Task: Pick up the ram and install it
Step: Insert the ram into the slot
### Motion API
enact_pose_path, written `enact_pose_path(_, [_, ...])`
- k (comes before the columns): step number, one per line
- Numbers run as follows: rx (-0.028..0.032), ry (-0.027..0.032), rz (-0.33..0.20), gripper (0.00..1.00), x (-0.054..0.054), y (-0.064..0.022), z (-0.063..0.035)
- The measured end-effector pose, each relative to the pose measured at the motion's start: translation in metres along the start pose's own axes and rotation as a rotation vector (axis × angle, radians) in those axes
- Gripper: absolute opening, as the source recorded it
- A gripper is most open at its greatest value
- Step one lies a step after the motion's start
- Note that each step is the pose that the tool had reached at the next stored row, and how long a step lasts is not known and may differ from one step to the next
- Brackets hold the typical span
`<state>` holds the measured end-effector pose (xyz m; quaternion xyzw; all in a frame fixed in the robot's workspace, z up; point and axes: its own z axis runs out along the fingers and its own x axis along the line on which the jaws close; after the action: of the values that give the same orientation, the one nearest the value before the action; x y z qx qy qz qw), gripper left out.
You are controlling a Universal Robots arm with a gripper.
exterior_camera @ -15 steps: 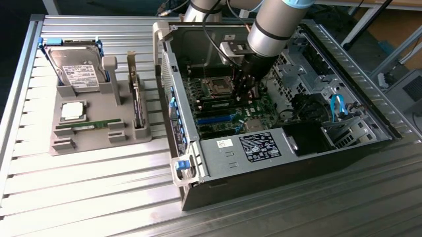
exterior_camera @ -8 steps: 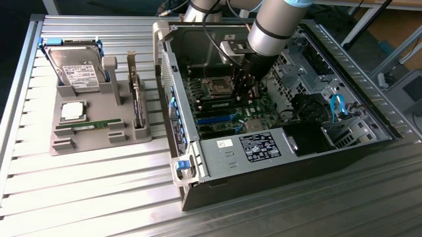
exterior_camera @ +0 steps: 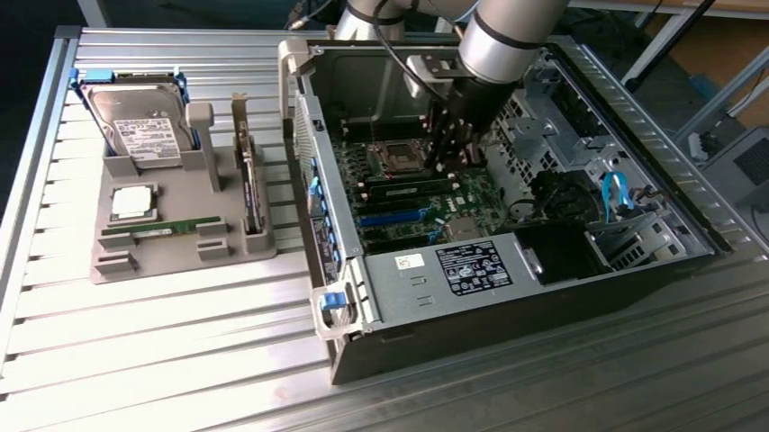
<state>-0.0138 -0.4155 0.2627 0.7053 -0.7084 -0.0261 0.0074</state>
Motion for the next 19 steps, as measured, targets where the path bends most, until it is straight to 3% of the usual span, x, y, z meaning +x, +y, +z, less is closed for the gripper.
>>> enact_pose_path(5, [0.0000, 0.0000, 0.000, 0.25, 0.000, 0.0008, -0.0163])
enact_pose_path(9, [0.0000, -0.0001, 0.000, 0.25, -0.001, 0.0017, -0.0359])
enact_pose_path(15, [0.0000, 0.0000, 0.000, 0.25, -0.001, 0.0025, -0.0514])
enact_pose_path(17, [-0.0001, 0.0001, 0.000, 0.25, -0.002, 0.0030, -0.0622])
enact_pose_path(19, [0.0000, -0.0002, 0.000, 0.25, -0.002, 0.0031, -0.0646])
